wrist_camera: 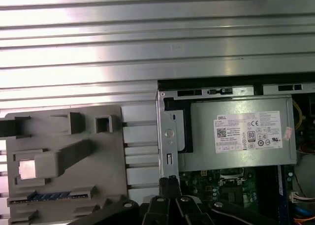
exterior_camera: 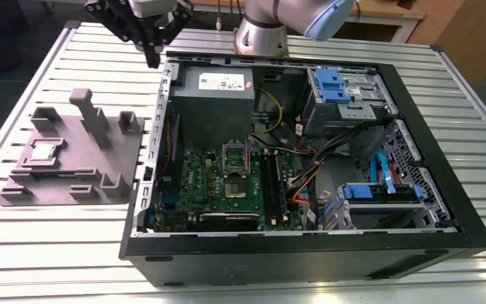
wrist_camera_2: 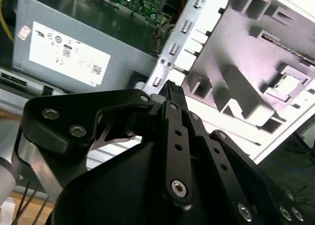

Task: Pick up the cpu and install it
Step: 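Reach for the cpu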

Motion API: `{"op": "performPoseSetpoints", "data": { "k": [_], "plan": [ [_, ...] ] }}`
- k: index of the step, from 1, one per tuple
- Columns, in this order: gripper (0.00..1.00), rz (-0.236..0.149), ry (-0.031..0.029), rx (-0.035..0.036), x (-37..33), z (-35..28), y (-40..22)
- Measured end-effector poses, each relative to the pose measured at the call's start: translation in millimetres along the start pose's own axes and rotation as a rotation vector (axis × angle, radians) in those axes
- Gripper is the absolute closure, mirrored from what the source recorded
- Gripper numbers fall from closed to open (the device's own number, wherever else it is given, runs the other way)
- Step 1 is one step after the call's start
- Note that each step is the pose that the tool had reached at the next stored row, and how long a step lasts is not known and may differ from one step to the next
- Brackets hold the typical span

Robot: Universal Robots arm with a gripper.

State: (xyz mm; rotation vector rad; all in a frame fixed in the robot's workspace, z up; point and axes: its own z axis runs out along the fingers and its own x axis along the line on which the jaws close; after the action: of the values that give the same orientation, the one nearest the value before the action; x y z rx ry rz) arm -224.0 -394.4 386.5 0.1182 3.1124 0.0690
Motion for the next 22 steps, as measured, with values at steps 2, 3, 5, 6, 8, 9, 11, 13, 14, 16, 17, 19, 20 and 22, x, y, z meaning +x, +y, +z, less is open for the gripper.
{"op": "performPoseSetpoints", "data": {
  "k": [2,3,5,6,8,9,11,13,14,16,17,19,20,22],
  "plan": [
    [0.89,0.000,0.0000,0.0000,9.2,0.0,-0.6],
    [0.89,0.000,0.0001,0.0001,13.7,0.1,-0.9],
    [0.89,0.000,0.0000,0.0000,22.7,0.3,-1.6],
    [0.89,0.000,0.0000,0.0000,27.1,0.3,-2.0],
    [0.89,0.000,0.0001,0.0001,36.6,0.4,-2.6],
    [0.89,0.000,0.0001,0.0001,41.0,0.5,-2.9],
    [0.89,0.000,0.0000,0.0000,50.0,0.8,-3.6],
    [0.89,0.000,0.0001,0.0001,59.0,0.9,-4.2],
    [0.89,0.000,0.0001,0.0001,63.8,1.0,-4.6],
    [0.89,0.000,-0.0001,-0.0001,72.7,1.4,-5.2],
    [0.89,0.000,0.0000,0.0000,77.2,1.4,-5.6],
    [0.89,0.000,0.0000,0.0000,86.2,1.6,-6.2],
    [0.89,0.000,0.0000,-0.0001,90.7,1.7,-6.5],
    [0.89,0.000,0.0001,0.0001,100.0,1.8,-7.3]
  ]
}}
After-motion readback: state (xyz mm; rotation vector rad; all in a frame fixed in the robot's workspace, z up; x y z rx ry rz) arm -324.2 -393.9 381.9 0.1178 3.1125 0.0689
